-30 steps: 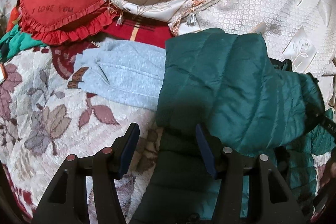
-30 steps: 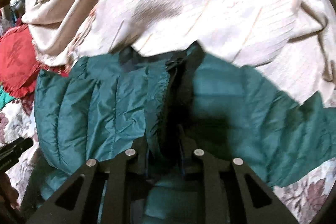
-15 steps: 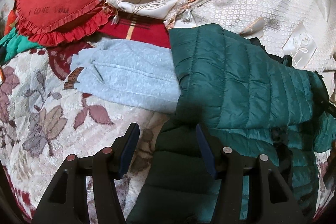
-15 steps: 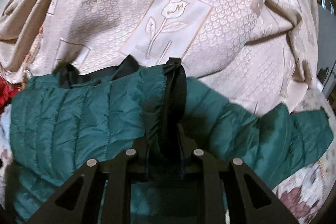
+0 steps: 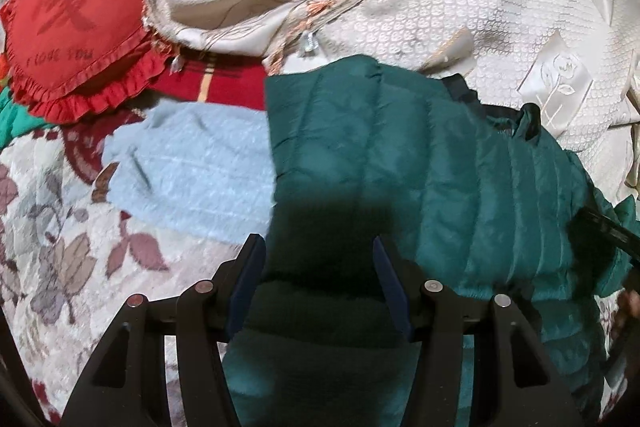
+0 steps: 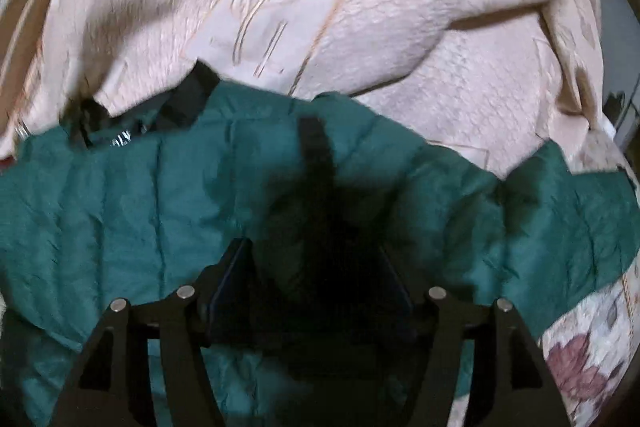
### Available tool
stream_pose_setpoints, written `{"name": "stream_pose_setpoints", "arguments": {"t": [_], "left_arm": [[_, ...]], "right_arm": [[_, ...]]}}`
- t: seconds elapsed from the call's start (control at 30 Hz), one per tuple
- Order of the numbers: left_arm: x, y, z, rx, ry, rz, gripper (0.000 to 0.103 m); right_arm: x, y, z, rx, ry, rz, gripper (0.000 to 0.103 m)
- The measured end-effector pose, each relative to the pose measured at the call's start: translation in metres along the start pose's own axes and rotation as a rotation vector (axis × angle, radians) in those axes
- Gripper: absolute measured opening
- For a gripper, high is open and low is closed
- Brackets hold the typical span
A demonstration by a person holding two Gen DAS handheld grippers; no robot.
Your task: Fold large clothes
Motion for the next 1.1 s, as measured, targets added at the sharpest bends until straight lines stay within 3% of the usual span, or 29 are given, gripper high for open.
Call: {"name": "stream_pose_setpoints", "arguments": {"t": [0.17, 0.33, 0.43, 0.53, 0.7, 0.87, 1.1], "left_arm": [[-0.010, -0.016, -0.007, -0.011, -0.010, -0.015, 0.038], [-0.024, -0.027, -0.003, -0.032, 0.010, -0.033, 0.038], [-0.030, -0.031, 0.001, -0.046, 0.015, -0.041, 0.038], [-0.034, -0.033, 0.002, -0.051, 0.016, -0.043, 0.038], [-0.037, -0.037, 0.003, -0.058, 0.021, -0.051, 0.038], [-0.038, -0.038, 0.005, -0.064, 0.019, -0.063, 0.038], [-0.038, -0.037, 0.005, -0.060, 0.020, -0.066, 0.038]], "right_arm": [[0.028, 0.025, -0.011, 0.050, -0.058, -0.100, 0.068], [0.009, 0.083, -0.004, 0.211, 0.016, -0.228, 0.068], [-0.015, 0.093, 0.007, 0.240, 0.071, -0.218, 0.066], [-0.043, 0.081, 0.014, 0.185, 0.115, -0.173, 0.066], [-0.064, 0.075, 0.004, 0.155, 0.094, -0.152, 0.066], [-0.061, 0.079, 0.000, 0.156, 0.082, -0.147, 0.066], [-0.023, 0.070, 0.016, 0.161, 0.079, -0.180, 0.066]]}}
Point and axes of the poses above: each gripper's, at about its wrist camera, not at the fingertips, and x roughly against the way its jaws point, y to its left, z to its underside, the point moved 9 cm from there along -x, roughly the way its jaws point, and after that the axes turned 15 degrees about -z, right-handed, at the moved point
